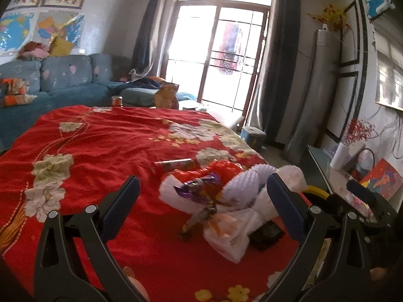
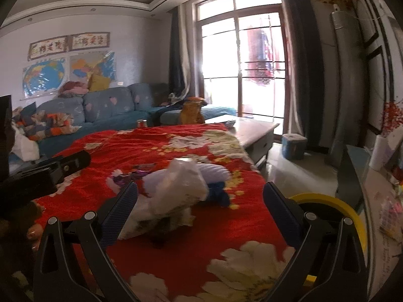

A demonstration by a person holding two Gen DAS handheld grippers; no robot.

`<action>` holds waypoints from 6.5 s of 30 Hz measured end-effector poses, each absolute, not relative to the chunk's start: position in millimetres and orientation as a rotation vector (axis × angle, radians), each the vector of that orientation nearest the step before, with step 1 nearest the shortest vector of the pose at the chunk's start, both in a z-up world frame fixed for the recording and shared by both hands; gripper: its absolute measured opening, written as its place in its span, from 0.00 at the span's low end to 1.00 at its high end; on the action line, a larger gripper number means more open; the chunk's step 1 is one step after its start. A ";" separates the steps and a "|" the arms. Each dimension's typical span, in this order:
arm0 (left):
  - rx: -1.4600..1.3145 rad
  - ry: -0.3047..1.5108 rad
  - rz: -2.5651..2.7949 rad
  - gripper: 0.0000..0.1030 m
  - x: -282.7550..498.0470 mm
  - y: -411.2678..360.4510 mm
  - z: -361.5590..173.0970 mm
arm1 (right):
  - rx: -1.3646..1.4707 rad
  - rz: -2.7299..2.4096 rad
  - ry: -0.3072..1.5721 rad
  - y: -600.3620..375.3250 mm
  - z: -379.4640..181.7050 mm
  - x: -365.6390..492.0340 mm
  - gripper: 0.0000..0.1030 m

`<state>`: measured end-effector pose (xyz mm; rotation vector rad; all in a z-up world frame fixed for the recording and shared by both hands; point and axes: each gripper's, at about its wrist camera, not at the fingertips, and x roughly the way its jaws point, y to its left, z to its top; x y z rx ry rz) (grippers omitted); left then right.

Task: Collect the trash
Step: 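Grasp the white plastic bag with the right tool while the left tool grasps the purple candy wrapper, then carry the white bag with the right tool while the left tool carries the wrapper to the yellow-rimmed bin, then open the right tool over the bin while the left tool releases the wrapper into it, then move both tools back to the trash pile on the bedspread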

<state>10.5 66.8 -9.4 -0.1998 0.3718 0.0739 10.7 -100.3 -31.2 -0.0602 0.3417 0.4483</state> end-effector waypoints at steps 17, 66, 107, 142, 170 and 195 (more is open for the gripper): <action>-0.093 0.542 0.045 0.90 67.2 98.8 -21.4 | -0.024 0.508 0.558 -74.0 -37.9 69.0 0.94; -0.031 0.721 -0.277 0.15 128.6 73.7 -12.8 | 0.121 0.571 0.576 -98.6 -20.5 95.9 0.44; -0.025 0.646 -0.488 0.14 142.1 -74.2 6.3 | 0.303 0.038 0.417 -302.3 -13.3 111.1 0.44; 0.072 0.794 -0.611 0.15 201.5 -209.2 -66.3 | 0.305 -0.181 0.608 -387.6 -101.4 143.2 0.45; -0.059 0.646 -0.398 0.89 173.8 -118.9 -16.0 | 0.244 0.019 0.514 -304.9 -44.4 123.2 0.84; -0.176 0.537 -0.207 0.89 127.1 -7.1 7.7 | 0.132 0.247 0.493 -199.2 -13.9 94.1 0.86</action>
